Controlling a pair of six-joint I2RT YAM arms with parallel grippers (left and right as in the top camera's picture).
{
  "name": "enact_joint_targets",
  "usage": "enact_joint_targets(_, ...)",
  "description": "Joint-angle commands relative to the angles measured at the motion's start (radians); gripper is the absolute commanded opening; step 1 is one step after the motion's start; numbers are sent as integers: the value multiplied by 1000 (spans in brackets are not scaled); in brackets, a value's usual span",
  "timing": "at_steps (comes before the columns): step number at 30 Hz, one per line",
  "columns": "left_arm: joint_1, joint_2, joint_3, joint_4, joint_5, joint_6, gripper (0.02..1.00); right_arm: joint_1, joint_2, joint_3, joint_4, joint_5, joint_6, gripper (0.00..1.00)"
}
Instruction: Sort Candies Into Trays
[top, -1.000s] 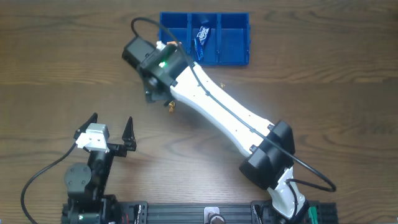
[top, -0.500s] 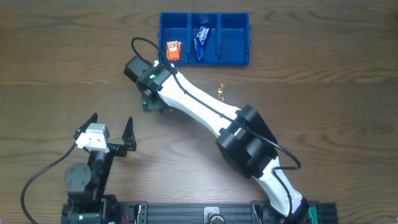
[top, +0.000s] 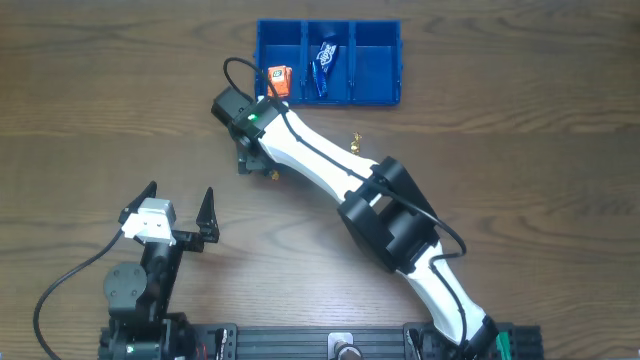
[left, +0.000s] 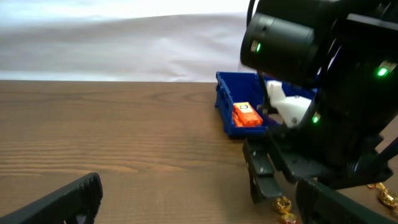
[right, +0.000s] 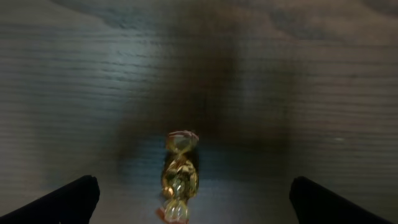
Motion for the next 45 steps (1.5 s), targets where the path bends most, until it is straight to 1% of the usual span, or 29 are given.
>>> enact_joint_targets(1,3,-5,-20,-31,17,14,996,-11,29,-3,17,0,-11,947)
enact_joint_targets(2,3,-5,-20,-31,17,15,998,-11,29,-3,21,-7,-11,912)
enact_joint_targets(4,3,-5,-20,-31,17,14,996,-11,31,-3,24,-14,-11,807)
enact_joint_targets(7,3,-5,-20,-31,17,14,996,-11,31,-3,24,-13,-11,691)
enact_joint_targets(9,3,-5,-20,-31,17,15,996,-11,31,-3,24,-13,-11,625)
enact_joint_targets(11,3,-5,-20,-31,17,14,996,-11,33,-3,24,-13,-11,584)
enact_joint_targets(17,3,-5,-20,-31,17,15,998,-11,39,-3,29,-14,-11,538)
enact_joint_targets(25,3,-5,-20,-31,17,15,998,-11,40,-3,32,-14,-11,507)
enact_joint_targets(31,3,-5,-20,-31,17,15,998,-11,42,-4,31,-14,-11,457)
enact_joint_targets(33,3,-5,-20,-31,17,14,998,-8,42,-4,31,-14,-11,421)
enact_joint_targets(45,3,-5,-20,-31,17,15,998,-6,58,-4,32,-19,-6,408)
